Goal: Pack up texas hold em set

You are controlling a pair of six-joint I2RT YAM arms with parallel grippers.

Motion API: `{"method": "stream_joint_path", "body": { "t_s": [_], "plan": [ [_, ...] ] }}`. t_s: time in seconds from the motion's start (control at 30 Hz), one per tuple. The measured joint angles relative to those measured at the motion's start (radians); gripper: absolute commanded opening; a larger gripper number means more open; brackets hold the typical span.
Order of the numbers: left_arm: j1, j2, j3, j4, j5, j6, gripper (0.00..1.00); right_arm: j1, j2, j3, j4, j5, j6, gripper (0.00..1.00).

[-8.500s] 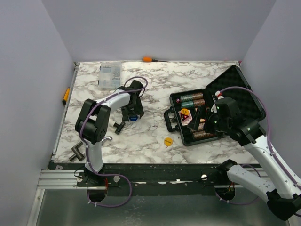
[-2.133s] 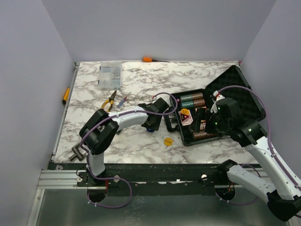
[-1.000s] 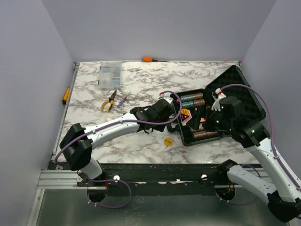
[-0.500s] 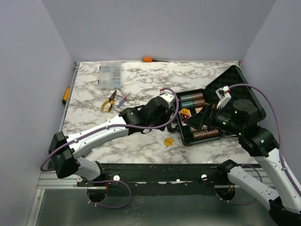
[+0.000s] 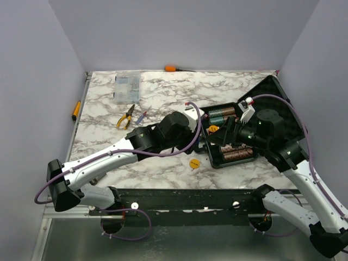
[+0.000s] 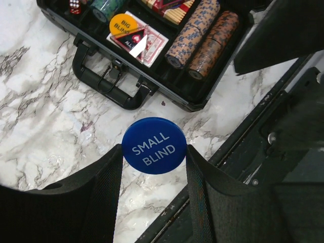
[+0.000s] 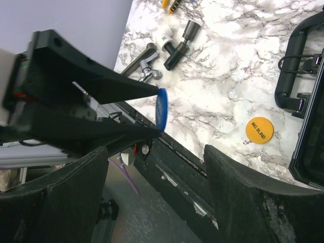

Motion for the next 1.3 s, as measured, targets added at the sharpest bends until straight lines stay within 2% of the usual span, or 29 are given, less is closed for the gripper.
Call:
{"method": "stream_joint_path", "body": {
  "t_s": [0.53,0.87,1.0,1.1,1.2,1.3],
  "plan": [
    [-0.041,-0.031,0.040,0.022,0.063,0.049,0.40,0.000,0.101,0.000,0.027,-0.055,0.012,0.62],
    [-0.081,0.011,0.103,0.020,0.060,0.058,0.40,0.000,0.108,-0.001,0.035,-0.101,0.013,0.39],
    [-0.090,0.034,0.114,0.015,0.056,0.058,0.40,0.000,0.110,-0.001,0.034,-0.116,0.009,0.21],
    [-0.091,0.043,0.117,0.012,0.051,0.058,0.40,0.000,0.110,-0.001,0.034,-0.127,0.006,0.01],
    [-0.091,0.050,0.126,0.002,0.039,0.056,0.42,-0.002,0.111,-0.002,0.025,-0.129,0.001,0.01],
    [-0.091,0.053,0.134,0.003,0.031,0.051,0.50,-0.001,0.113,-0.002,0.021,-0.132,-0.005,0.01]
  ]
}}
